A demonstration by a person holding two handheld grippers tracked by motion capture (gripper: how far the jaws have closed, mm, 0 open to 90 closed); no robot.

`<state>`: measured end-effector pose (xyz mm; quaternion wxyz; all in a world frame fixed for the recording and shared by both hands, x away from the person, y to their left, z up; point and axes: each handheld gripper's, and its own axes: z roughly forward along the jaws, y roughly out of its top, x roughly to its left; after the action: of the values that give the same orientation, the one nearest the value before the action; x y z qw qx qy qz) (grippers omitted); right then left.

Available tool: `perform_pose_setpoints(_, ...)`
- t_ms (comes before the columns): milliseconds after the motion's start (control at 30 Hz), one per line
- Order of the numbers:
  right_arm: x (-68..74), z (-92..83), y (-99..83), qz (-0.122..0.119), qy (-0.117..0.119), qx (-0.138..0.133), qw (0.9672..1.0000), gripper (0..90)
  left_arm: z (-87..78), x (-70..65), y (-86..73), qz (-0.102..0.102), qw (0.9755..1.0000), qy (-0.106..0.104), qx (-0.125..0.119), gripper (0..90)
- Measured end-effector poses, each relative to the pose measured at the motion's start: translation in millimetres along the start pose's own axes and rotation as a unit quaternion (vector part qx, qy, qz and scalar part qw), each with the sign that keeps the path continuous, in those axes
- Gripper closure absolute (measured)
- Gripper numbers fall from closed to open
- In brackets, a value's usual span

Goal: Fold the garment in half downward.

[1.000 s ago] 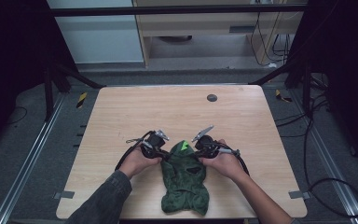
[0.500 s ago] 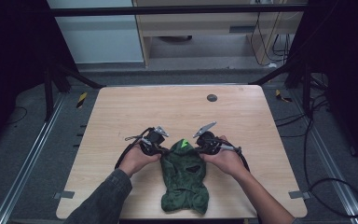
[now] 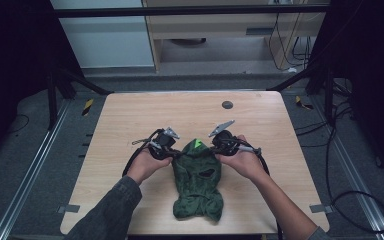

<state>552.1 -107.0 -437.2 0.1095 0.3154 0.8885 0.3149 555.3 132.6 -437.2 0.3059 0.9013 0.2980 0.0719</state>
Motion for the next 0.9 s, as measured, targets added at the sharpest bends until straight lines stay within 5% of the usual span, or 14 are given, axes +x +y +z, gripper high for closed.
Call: perform_pose_setpoints(900,-10.7,-23.1,27.8,-0.016,-0.033,-0.032,0.9988,85.6,-23.4,4.8,27.4,0.017,0.9990,0.035,-0.022,87.3)
